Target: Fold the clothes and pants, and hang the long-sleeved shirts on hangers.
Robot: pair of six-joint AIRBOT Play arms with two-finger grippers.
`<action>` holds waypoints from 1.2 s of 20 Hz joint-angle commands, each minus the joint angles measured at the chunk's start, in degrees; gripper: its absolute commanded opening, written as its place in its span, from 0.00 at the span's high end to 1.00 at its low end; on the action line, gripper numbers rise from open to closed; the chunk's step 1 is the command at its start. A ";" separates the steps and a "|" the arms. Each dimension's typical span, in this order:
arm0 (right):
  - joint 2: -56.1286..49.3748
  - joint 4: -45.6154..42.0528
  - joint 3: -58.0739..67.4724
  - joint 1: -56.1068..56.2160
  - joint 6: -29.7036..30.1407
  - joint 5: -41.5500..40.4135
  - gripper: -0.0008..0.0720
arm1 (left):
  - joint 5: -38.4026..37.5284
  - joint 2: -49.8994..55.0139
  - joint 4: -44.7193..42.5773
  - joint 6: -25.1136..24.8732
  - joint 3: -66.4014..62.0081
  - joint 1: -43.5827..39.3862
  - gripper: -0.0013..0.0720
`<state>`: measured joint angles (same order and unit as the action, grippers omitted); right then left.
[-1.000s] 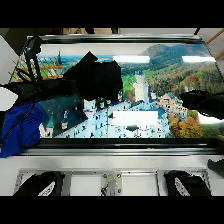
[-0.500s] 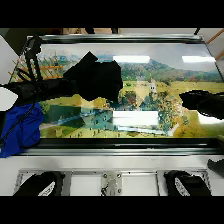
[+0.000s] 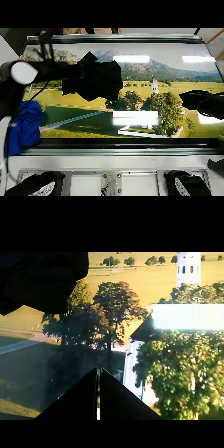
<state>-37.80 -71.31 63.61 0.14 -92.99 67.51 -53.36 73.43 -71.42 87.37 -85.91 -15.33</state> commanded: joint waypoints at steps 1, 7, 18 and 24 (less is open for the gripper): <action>0.04 0.02 0.04 0.04 0.00 0.00 0.96 | -4.20 19.21 -4.46 -2.60 -15.06 1.44 0.06; 0.02 0.02 0.04 0.04 -0.02 0.00 0.96 | -13.49 47.74 -3.34 -3.04 -34.91 3.76 0.06; 0.00 0.04 0.04 0.04 -0.02 0.00 0.96 | -0.74 48.65 3.76 -5.42 -25.09 0.24 0.46; 0.00 0.02 0.04 0.04 0.00 -0.04 0.96 | -6.69 41.46 8.07 -4.92 -34.12 -0.66 0.95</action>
<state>-37.80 -71.31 63.61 0.14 -92.99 67.48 -58.61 119.57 -65.21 82.24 -117.10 -15.22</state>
